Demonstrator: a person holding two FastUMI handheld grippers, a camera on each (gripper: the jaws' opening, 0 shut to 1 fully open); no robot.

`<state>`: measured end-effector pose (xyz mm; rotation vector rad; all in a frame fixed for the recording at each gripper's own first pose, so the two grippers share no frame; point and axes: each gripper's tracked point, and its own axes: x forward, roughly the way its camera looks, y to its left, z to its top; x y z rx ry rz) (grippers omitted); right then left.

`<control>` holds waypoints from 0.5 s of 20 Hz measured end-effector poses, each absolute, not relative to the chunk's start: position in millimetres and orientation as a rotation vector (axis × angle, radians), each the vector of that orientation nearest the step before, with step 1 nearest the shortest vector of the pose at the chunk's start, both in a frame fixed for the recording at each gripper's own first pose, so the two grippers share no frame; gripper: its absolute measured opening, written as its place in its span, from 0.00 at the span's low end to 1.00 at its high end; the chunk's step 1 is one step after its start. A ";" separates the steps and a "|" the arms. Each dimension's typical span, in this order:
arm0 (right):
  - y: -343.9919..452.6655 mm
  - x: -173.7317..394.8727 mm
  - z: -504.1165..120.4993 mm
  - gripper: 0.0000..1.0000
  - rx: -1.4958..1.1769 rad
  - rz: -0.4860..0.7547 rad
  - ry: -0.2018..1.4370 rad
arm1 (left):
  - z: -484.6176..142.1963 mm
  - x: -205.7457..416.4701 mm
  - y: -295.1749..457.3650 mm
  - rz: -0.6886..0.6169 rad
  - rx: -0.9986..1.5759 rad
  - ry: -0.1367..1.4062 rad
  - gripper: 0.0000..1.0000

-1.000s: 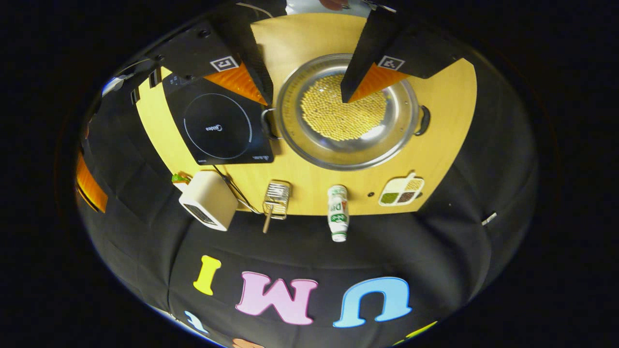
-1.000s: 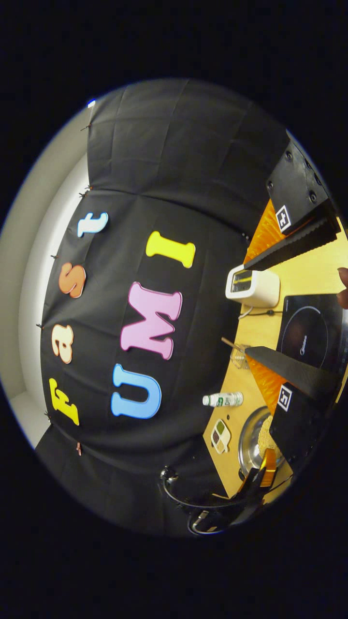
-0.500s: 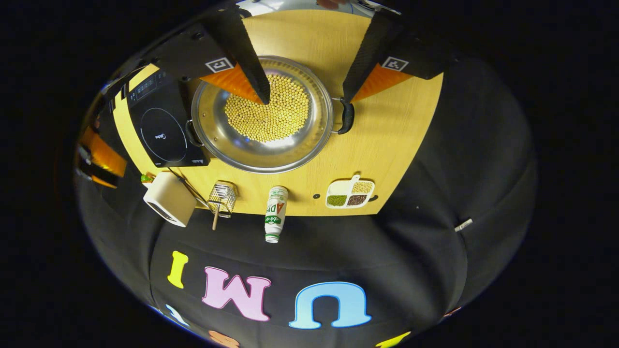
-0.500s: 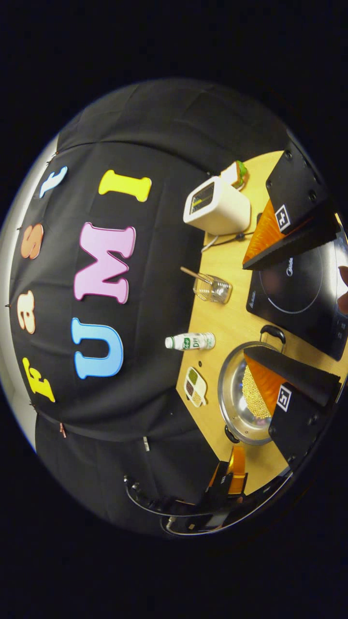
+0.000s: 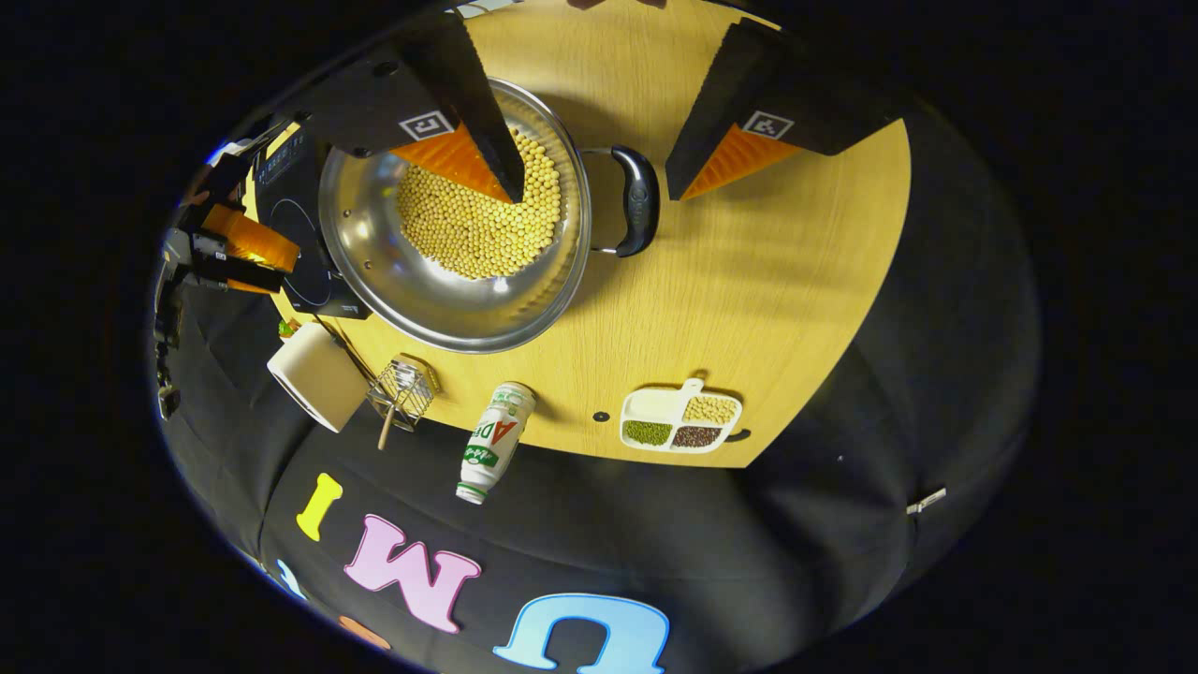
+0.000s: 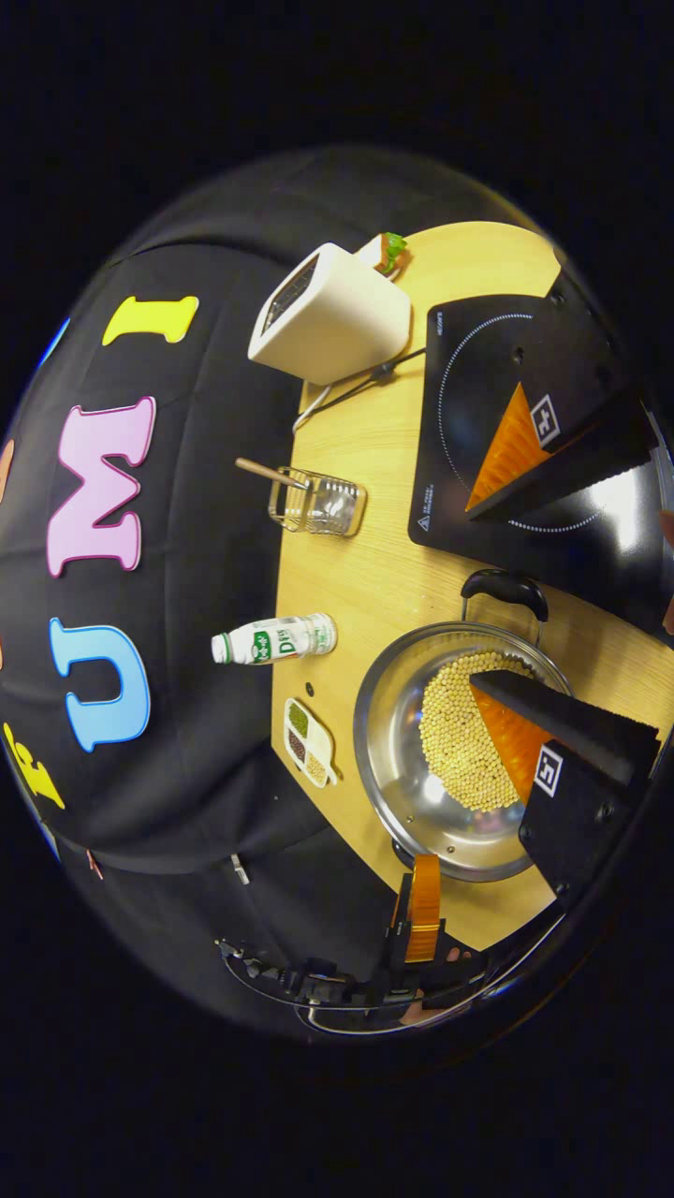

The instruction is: First push the handle of the pot to place it horizontally, then grasp the pot with both hands and set it on the induction cooktop.

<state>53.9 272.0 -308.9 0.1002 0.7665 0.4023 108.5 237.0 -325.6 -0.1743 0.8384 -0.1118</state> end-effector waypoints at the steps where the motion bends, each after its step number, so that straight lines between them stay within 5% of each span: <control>1: 273.2 54.4 -315.4 0.98 0.103 0.400 0.788 | -331.8 114.4 236.7 -0.116 -0.171 0.850 0.95; 4: 277.8 58.8 -331.5 0.90 0.124 0.402 0.835 | -344.2 131.3 234.3 -0.130 -0.154 0.875 0.93; 10: 288.7 63.0 -355.8 0.89 0.164 0.398 0.921 | -361.2 145.7 241.7 -0.127 -0.095 0.922 0.70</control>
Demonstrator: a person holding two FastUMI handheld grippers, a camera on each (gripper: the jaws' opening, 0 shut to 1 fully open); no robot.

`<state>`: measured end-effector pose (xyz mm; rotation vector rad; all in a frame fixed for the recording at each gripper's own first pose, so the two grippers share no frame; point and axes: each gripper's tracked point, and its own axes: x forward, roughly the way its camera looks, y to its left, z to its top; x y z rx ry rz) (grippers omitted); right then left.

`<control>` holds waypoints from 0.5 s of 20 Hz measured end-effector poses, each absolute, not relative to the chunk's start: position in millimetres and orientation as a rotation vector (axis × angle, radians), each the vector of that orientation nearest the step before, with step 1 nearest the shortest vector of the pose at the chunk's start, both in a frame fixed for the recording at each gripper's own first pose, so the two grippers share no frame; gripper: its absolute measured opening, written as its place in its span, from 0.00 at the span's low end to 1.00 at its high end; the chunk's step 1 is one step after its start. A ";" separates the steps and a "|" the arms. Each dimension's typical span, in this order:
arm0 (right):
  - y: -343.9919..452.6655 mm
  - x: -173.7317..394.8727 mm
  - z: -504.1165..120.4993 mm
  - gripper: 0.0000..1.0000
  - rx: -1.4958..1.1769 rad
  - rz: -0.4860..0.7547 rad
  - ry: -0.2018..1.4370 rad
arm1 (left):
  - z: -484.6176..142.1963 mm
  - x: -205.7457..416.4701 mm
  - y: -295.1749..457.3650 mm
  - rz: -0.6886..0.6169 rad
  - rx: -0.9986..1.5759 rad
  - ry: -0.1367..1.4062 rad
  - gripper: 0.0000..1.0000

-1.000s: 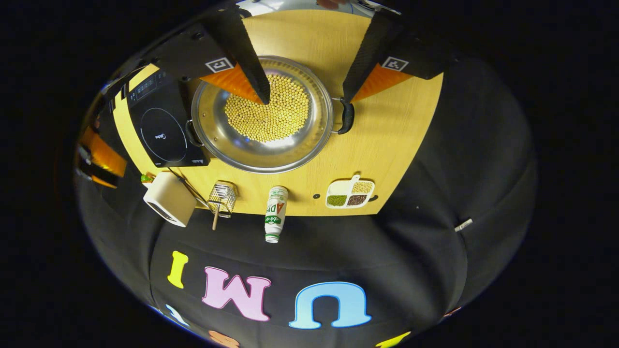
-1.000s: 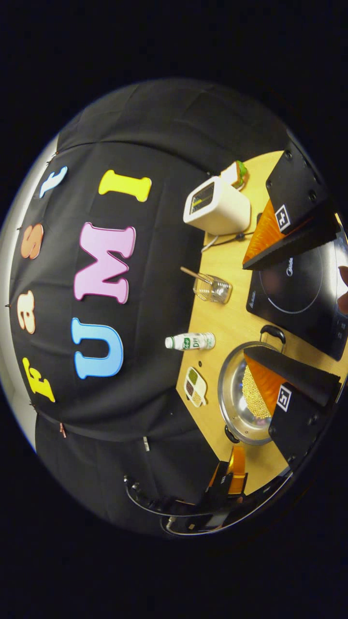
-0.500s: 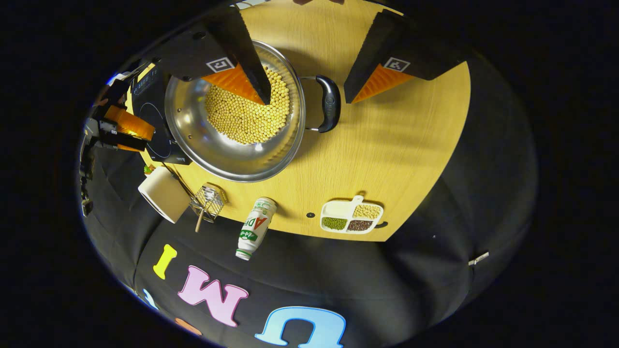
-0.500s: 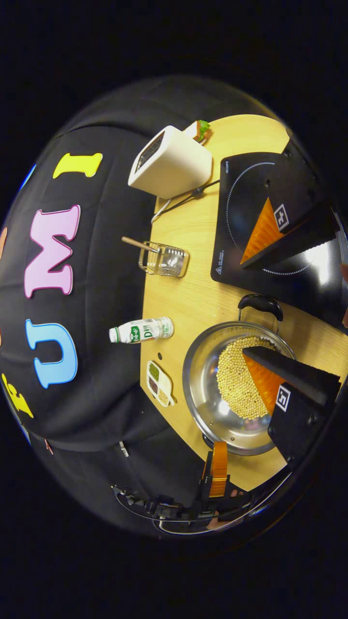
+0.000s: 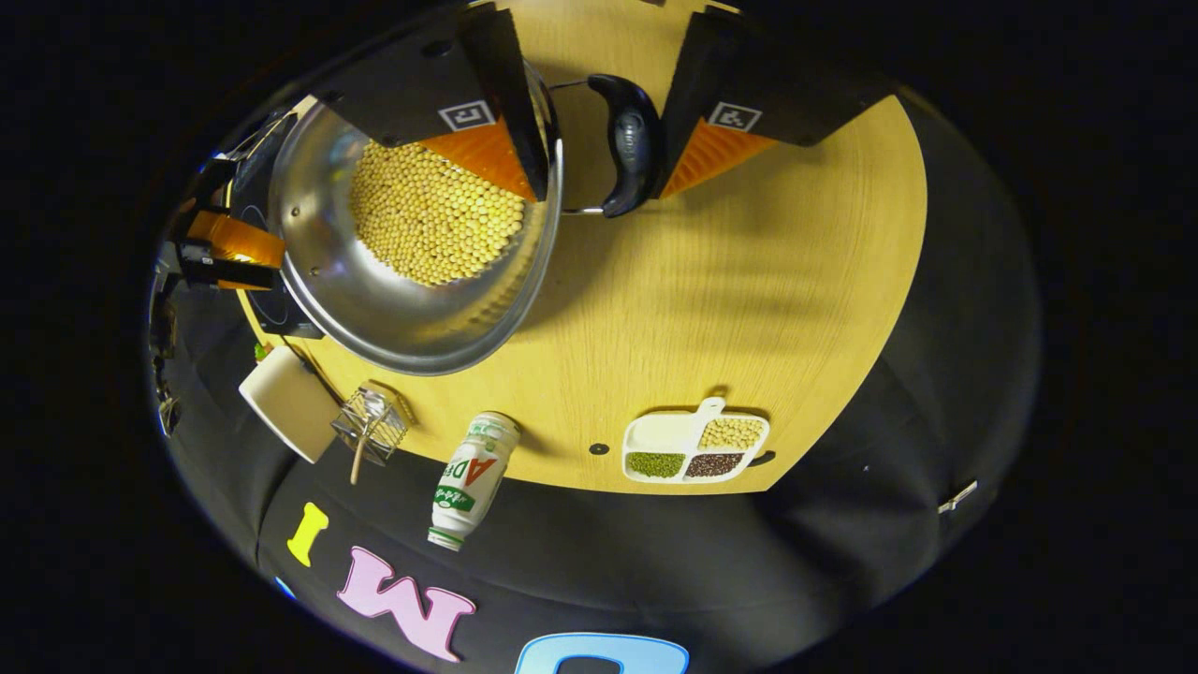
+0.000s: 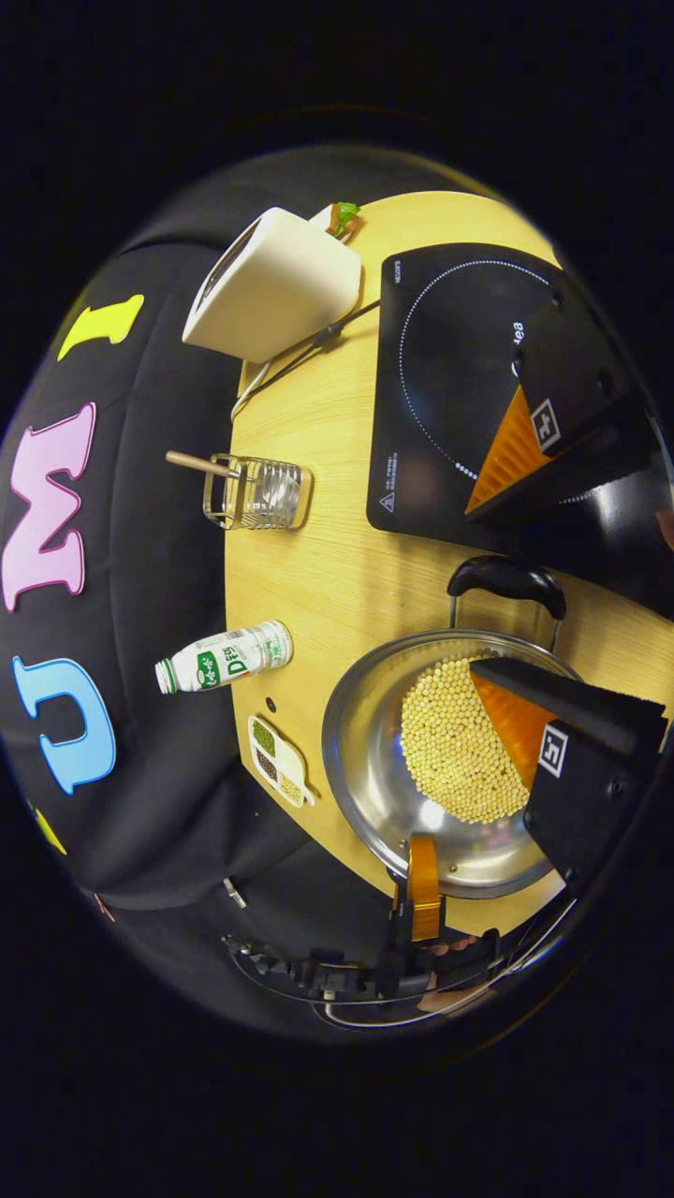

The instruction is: First push the handle of the pot to place it horizontally, then grasp the pot with both hands and set it on the induction cooktop.

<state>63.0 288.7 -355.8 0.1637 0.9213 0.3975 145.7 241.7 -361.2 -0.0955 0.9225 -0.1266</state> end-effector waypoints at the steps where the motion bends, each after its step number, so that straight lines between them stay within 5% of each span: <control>1: 291.7 63.4 -357.0 0.89 0.165 0.399 0.927 | -363.0 144.6 241.0 -0.138 -0.088 0.932 0.65; 10: 315.6 62.9 -362.9 0.90 0.158 0.408 0.960 | -363.4 140.8 262.2 -0.134 -0.057 0.950 0.63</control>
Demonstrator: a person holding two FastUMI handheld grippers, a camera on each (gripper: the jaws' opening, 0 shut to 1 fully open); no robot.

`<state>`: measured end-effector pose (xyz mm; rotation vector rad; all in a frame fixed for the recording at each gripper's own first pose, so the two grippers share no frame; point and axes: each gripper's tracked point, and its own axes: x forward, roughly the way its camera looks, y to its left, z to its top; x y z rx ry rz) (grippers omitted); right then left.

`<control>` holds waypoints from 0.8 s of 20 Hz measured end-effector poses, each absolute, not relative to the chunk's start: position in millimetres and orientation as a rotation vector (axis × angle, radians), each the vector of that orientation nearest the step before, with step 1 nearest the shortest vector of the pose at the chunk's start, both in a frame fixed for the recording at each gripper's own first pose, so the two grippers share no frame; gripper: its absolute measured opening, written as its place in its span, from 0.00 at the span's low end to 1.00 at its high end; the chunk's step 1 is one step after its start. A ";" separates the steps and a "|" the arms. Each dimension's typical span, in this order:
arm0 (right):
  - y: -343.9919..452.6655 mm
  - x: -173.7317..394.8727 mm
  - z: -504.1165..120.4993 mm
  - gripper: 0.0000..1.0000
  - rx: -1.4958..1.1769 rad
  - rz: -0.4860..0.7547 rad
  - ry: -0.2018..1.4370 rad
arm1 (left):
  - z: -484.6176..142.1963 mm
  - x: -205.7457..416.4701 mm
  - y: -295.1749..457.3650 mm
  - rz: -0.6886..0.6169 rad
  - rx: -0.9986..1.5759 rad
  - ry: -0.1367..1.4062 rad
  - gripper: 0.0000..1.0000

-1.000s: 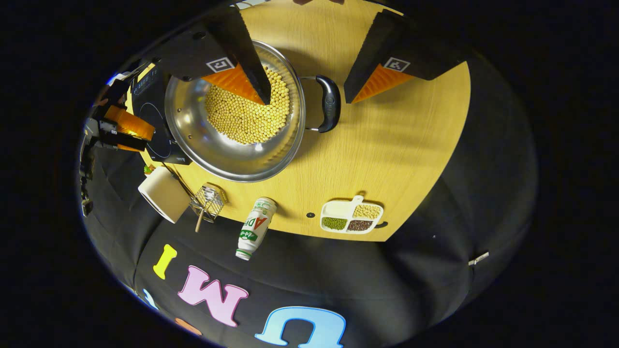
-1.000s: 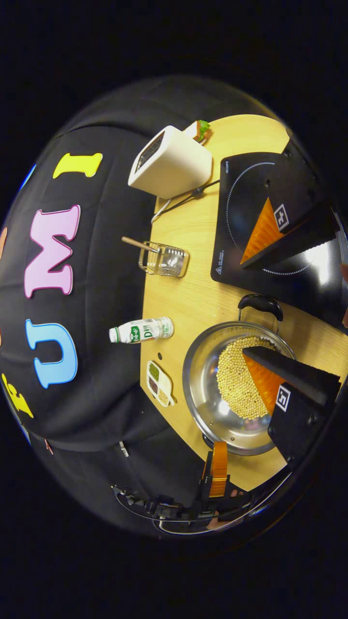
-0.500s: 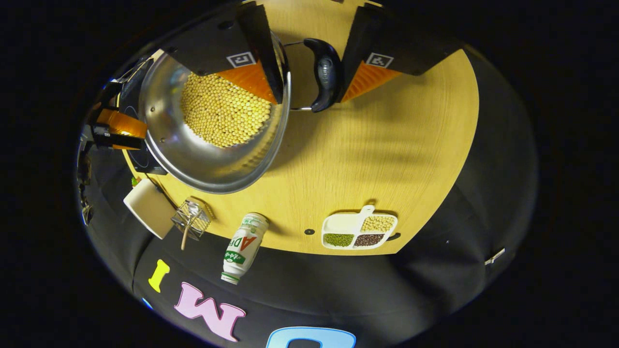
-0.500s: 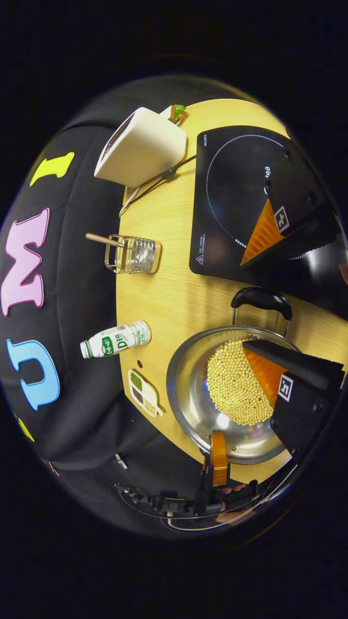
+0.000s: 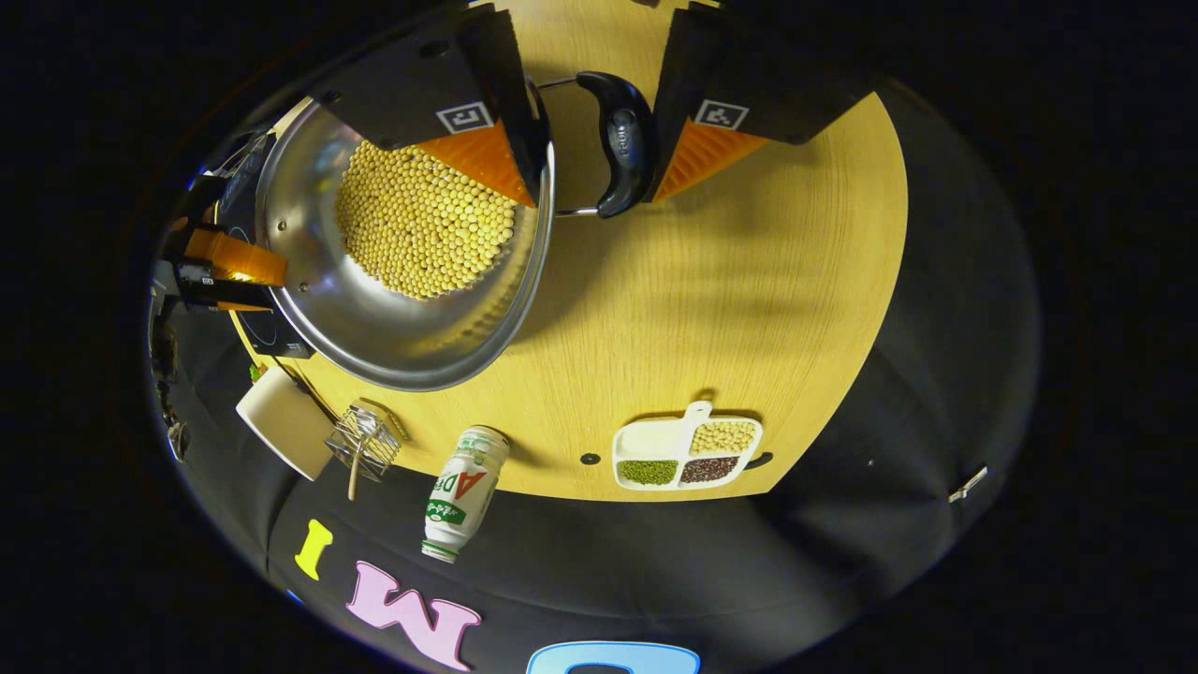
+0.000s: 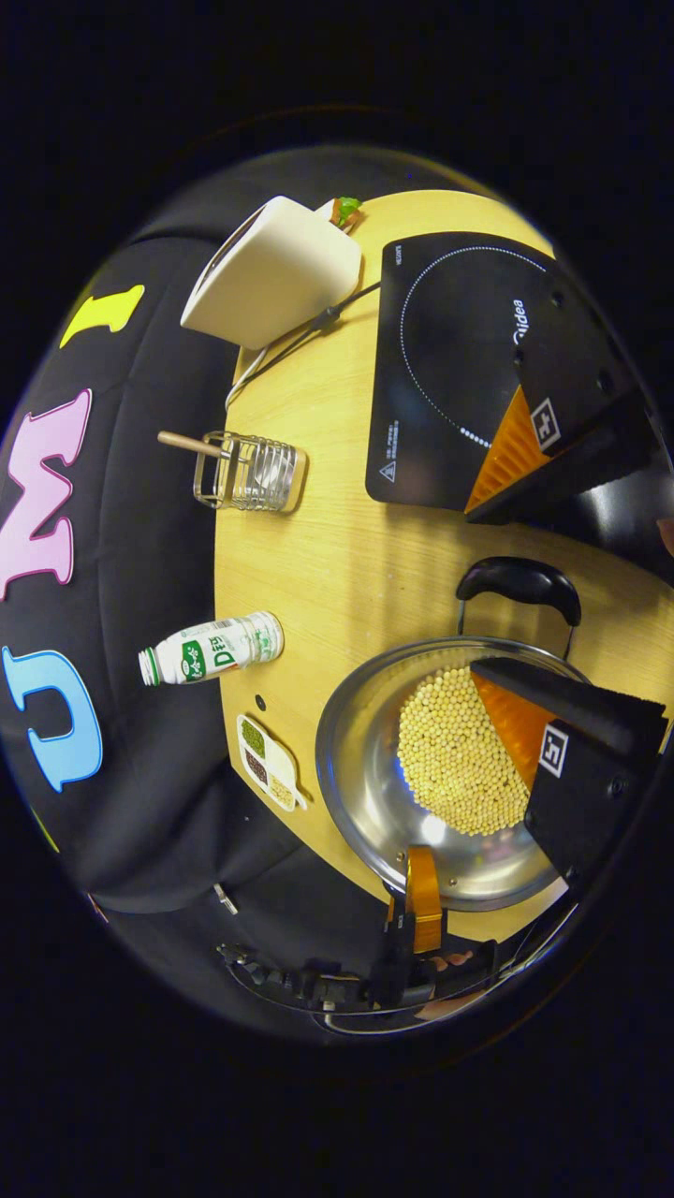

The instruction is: First push the handle of the pot to place it horizontally, then grasp the pot with both hands and set it on the induction cooktop.

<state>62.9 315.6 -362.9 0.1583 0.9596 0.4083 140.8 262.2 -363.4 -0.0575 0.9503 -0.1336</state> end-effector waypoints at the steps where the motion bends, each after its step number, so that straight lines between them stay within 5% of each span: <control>1: 321.1 58.9 -361.4 0.82 0.164 0.406 0.966 | -363.3 141.5 261.9 -0.133 -0.057 0.951 0.63; 2: 321.5 59.1 -365.1 0.71 0.146 0.407 0.972 | -363.1 140.5 261.9 -0.134 -0.056 0.955 0.63; 5: 328.4 52.2 -383.7 0.75 0.136 0.394 1.029 | -364.0 139.4 263.4 -0.132 -0.054 0.956 0.63; 16: 329.8 69.0 -387.9 0.52 0.153 0.329 1.031 | -356.5 134.5 261.2 -0.088 -0.060 0.946 0.57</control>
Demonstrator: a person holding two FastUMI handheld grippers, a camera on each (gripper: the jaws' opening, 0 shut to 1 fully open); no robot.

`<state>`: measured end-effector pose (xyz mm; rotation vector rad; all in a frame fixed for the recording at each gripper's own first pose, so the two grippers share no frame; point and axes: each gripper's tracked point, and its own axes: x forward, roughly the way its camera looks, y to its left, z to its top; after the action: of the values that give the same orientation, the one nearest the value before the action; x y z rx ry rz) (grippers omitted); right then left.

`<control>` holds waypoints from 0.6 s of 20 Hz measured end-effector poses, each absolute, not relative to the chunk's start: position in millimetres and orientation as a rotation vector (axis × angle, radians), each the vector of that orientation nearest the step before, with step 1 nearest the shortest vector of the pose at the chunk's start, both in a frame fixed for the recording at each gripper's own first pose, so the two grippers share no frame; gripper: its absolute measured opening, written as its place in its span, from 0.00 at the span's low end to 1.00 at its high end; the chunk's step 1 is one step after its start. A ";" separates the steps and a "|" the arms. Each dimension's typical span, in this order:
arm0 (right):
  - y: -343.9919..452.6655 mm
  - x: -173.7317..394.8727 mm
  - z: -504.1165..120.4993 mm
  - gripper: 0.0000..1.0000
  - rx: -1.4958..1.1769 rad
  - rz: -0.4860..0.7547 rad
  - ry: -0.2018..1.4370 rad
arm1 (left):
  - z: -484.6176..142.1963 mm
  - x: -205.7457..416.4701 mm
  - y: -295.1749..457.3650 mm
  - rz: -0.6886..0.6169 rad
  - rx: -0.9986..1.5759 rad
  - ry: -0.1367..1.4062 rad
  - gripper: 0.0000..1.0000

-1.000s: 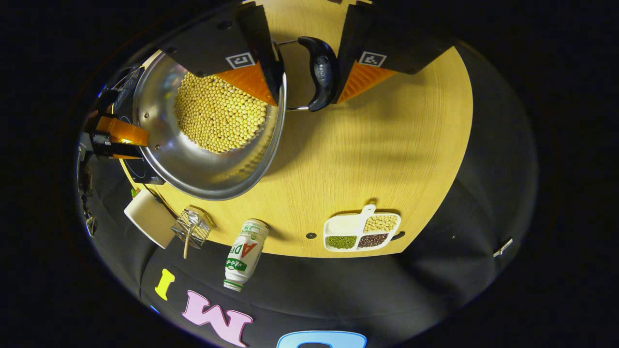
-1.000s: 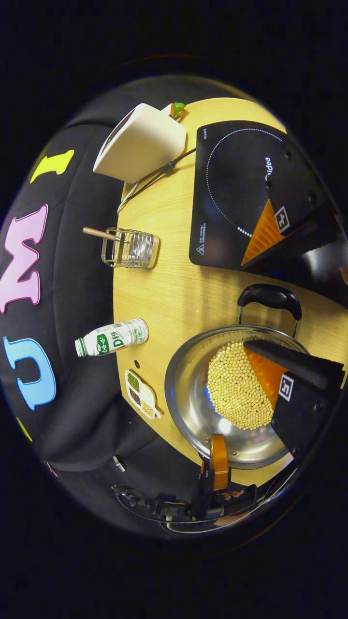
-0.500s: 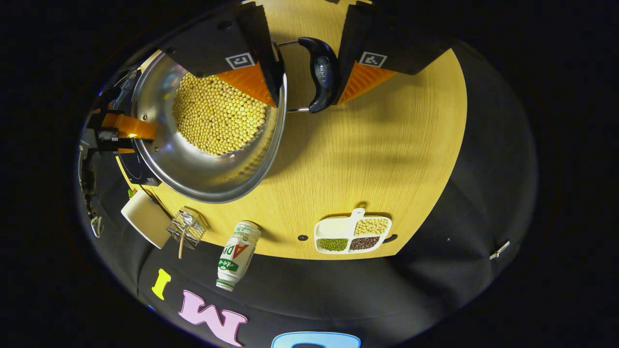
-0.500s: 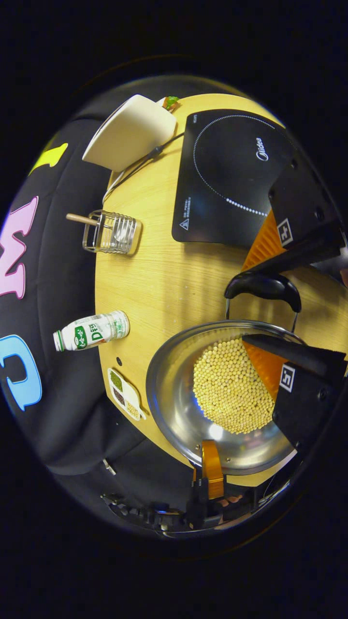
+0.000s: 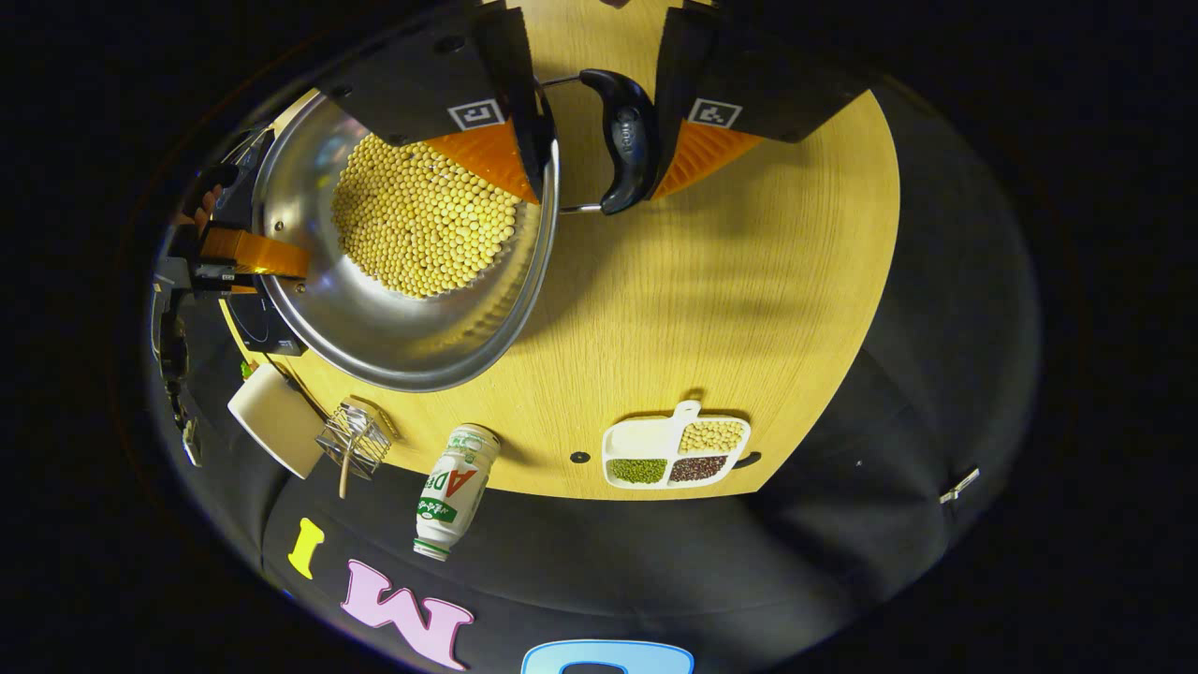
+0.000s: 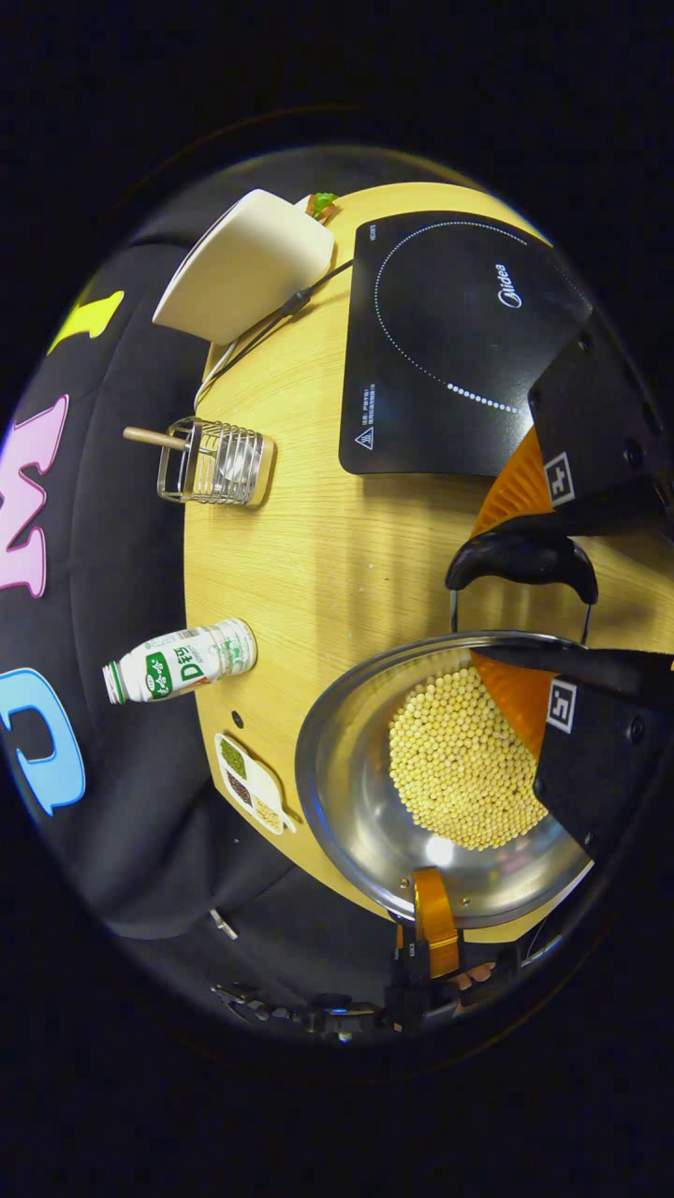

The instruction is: First push the handle of the pot to place it horizontally, then grasp the pot with both hands and set it on the induction cooktop.

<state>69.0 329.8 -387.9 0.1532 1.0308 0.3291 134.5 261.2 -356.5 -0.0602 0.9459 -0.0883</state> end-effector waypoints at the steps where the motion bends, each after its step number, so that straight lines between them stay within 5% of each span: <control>1: 328.4 69.7 -381.7 0.52 0.159 0.330 1.023 | -350.8 133.5 259.1 -0.086 -0.068 0.935 0.56; 12: 260.4 54.4 -322.3 0.47 0.188 0.327 1.028 | -291.3 107.9 203.0 -0.086 -0.044 0.939 0.55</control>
<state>54.4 260.4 -322.3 0.1878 1.0283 0.3269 107.9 203.0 -291.3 -0.0442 0.9387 -0.0858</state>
